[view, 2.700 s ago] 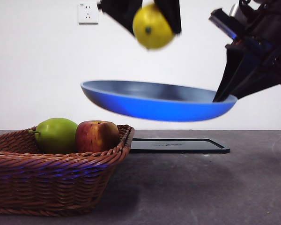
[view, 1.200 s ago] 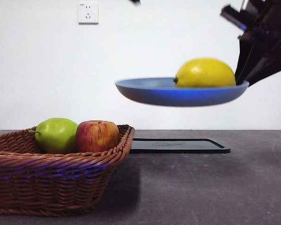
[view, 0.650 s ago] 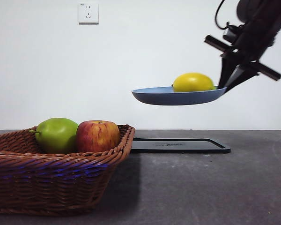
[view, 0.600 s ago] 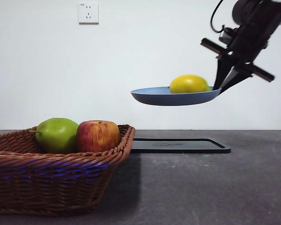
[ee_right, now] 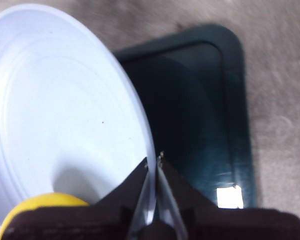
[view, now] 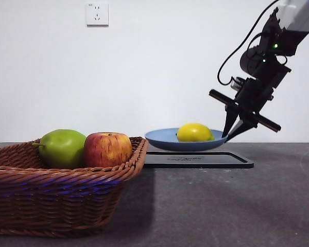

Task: Take the lemon from the basket,put the lemon in the plate,hand out the plate

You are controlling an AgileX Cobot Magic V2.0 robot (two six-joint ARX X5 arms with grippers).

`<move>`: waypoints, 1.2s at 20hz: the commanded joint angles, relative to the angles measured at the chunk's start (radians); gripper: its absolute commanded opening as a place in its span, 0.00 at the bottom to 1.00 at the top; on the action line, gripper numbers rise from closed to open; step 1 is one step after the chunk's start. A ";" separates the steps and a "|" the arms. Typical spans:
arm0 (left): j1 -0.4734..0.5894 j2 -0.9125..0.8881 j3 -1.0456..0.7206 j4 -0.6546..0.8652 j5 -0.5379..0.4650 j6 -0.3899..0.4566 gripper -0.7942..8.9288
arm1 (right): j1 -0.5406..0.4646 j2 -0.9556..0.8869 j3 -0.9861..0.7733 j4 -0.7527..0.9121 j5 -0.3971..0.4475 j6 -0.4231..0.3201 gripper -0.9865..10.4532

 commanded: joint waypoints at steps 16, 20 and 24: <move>-0.012 0.013 0.018 -0.039 -0.021 -0.018 0.51 | -0.023 0.027 0.030 -0.091 0.048 -0.047 0.33; -0.011 0.027 0.018 -0.018 -0.133 -0.018 0.49 | -0.024 -0.093 0.030 -0.150 0.132 -0.128 0.32; -0.011 0.060 0.016 0.065 -0.142 0.033 0.25 | -0.010 -0.283 0.029 -0.192 0.174 -0.225 0.26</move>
